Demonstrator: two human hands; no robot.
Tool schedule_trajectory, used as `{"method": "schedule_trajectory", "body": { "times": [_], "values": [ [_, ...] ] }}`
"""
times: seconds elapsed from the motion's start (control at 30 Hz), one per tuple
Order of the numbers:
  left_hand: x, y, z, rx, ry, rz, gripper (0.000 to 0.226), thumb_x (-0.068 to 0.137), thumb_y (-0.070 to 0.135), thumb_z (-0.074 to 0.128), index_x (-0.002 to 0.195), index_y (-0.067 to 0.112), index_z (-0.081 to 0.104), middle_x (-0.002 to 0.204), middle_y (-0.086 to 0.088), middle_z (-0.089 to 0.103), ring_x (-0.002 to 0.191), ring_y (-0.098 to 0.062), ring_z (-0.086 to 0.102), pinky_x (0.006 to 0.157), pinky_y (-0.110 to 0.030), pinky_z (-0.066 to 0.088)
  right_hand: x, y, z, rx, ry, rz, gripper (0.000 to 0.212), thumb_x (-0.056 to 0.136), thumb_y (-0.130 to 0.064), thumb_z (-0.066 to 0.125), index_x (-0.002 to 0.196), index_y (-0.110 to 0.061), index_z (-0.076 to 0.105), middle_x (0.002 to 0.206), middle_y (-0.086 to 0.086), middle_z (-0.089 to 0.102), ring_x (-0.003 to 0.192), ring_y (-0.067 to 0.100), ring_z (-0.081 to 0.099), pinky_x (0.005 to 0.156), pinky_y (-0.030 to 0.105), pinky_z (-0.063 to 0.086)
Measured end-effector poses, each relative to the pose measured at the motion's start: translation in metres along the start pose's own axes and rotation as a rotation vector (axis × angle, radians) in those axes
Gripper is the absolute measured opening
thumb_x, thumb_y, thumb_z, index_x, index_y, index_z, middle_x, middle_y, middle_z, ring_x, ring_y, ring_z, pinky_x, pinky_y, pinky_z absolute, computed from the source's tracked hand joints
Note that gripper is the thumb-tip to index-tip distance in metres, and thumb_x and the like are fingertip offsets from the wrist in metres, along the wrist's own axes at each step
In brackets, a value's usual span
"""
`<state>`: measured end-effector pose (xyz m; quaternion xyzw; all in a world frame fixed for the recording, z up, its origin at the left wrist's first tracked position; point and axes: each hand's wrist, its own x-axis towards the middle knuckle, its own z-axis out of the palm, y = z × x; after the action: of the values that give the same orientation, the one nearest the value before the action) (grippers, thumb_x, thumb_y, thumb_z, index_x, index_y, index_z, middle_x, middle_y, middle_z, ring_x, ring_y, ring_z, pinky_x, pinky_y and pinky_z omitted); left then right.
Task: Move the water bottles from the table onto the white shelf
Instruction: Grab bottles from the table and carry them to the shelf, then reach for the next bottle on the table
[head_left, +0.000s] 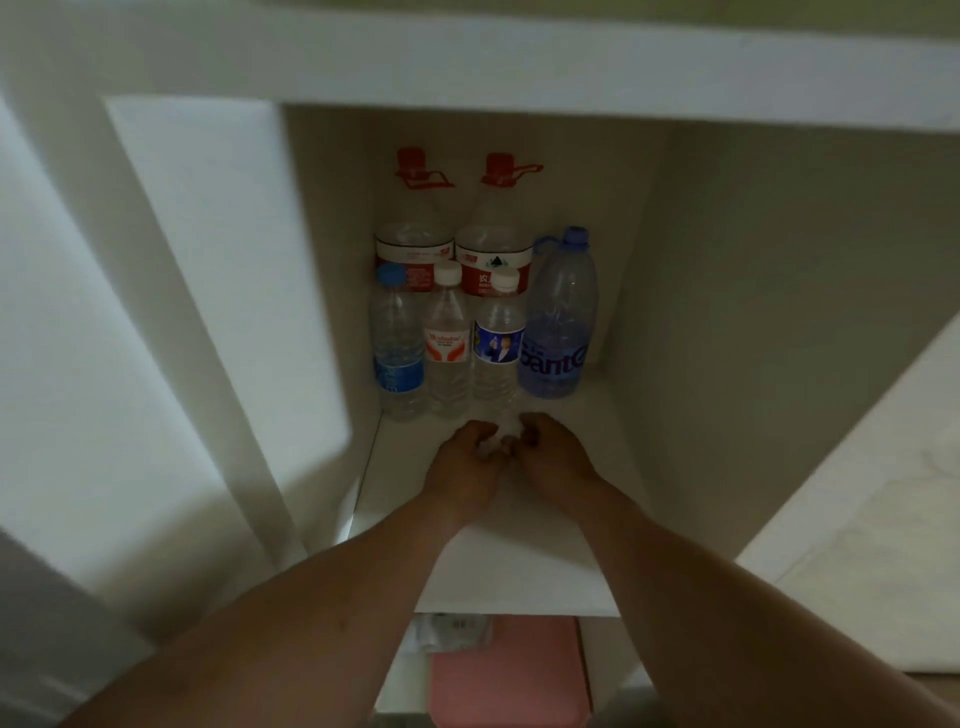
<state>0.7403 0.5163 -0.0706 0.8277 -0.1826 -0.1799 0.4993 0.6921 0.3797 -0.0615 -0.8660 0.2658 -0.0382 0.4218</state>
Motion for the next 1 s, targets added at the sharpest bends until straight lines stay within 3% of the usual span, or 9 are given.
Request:
{"method": "schedule_trajectory", "body": {
  "times": [0.07,0.17,0.3,0.4,0.5,0.6,0.7,0.8,1.0],
  "values": [
    [-0.023,0.012,-0.002,-0.002,-0.043,-0.022,0.04,0.104,0.031,0.06,0.143,0.022,0.059,0.145,-0.003,0.062,0.13,-0.022,0.061,0.111,-0.036,0.048,-0.024,-0.006,-0.007,0.035,-0.042,0.041,0.042,0.103,-0.018,0.064,0.144,-0.011,0.063,0.149,0.011,0.063,0.135,0.027,0.06,0.108,0.031,0.045],
    [-0.064,0.038,-0.007,-0.038,-0.037,0.041,0.016,0.101,0.028,0.061,0.115,0.024,0.068,0.11,0.001,0.073,0.103,-0.018,0.069,0.097,-0.045,0.057,-0.069,-0.022,-0.026,0.043,-0.054,0.041,0.026,0.1,-0.017,0.059,0.121,-0.014,0.073,0.122,0.008,0.075,0.111,0.028,0.07,0.093,0.038,0.054],
    [-0.133,0.078,-0.014,-0.171,-0.025,0.137,0.004,0.098,0.02,0.063,0.102,0.022,0.064,0.089,0.005,0.068,0.078,-0.008,0.062,0.072,-0.025,0.05,-0.139,-0.038,-0.071,0.117,0.016,-0.036,0.01,0.093,-0.021,0.071,0.099,-0.016,0.065,0.088,-0.002,0.069,0.077,0.015,0.062,0.065,0.029,0.049],
    [-0.176,0.098,0.0,-0.147,-0.084,0.224,0.015,0.097,0.011,0.062,0.103,0.024,0.061,0.091,0.009,0.065,0.076,-0.001,0.059,0.072,-0.019,0.049,-0.19,-0.028,-0.101,0.074,0.082,-0.071,0.029,0.09,-0.018,0.077,0.08,-0.02,0.05,0.071,-0.007,0.05,0.061,0.01,0.04,0.053,0.021,0.033],
    [-0.195,0.114,0.04,-0.042,-0.214,0.296,0.028,0.091,0.0,0.057,0.103,0.024,0.061,0.096,0.006,0.068,0.088,-0.009,0.063,0.08,-0.034,0.054,-0.224,0.002,-0.129,0.083,0.134,-0.017,0.044,0.088,-0.004,0.075,0.069,-0.022,0.039,0.065,-0.007,0.039,0.057,0.009,0.031,0.05,0.021,0.028],
    [-0.214,0.135,0.102,0.012,-0.361,0.367,0.035,0.086,-0.002,0.053,0.098,0.031,0.059,0.094,0.007,0.068,0.09,-0.019,0.064,0.082,-0.046,0.054,-0.264,0.046,-0.168,0.106,0.241,0.099,0.045,0.087,-0.002,0.07,0.066,-0.023,0.037,0.06,-0.011,0.04,0.055,0.008,0.033,0.053,0.024,0.031],
    [-0.232,0.161,0.17,0.071,-0.487,0.451,0.031,0.093,0.004,0.055,0.099,0.034,0.059,0.099,0.012,0.066,0.092,-0.011,0.063,0.081,-0.034,0.054,-0.309,0.095,-0.213,0.071,0.343,0.203,0.038,0.086,-0.002,0.066,0.069,-0.022,0.039,0.062,-0.009,0.042,0.055,0.01,0.033,0.048,0.02,0.028],
    [-0.246,0.185,0.238,0.102,-0.568,0.543,0.015,0.101,0.014,0.058,0.108,0.027,0.06,0.105,0.008,0.063,0.094,-0.01,0.062,0.077,-0.021,0.047,-0.349,0.151,-0.251,0.019,0.434,0.316,0.031,0.081,-0.003,0.064,0.07,-0.021,0.042,0.066,-0.004,0.045,0.06,0.015,0.038,0.054,0.028,0.033],
    [-0.276,0.222,0.381,0.182,-0.669,0.643,0.017,0.102,0.012,0.062,0.105,0.027,0.055,0.095,0.009,0.055,0.081,-0.008,0.055,0.067,-0.014,0.039,-0.406,0.273,-0.324,0.007,0.537,0.451,0.028,0.082,-0.005,0.069,0.074,-0.019,0.047,0.072,-0.004,0.049,0.066,0.015,0.042,0.059,0.031,0.037]
  ]
}}
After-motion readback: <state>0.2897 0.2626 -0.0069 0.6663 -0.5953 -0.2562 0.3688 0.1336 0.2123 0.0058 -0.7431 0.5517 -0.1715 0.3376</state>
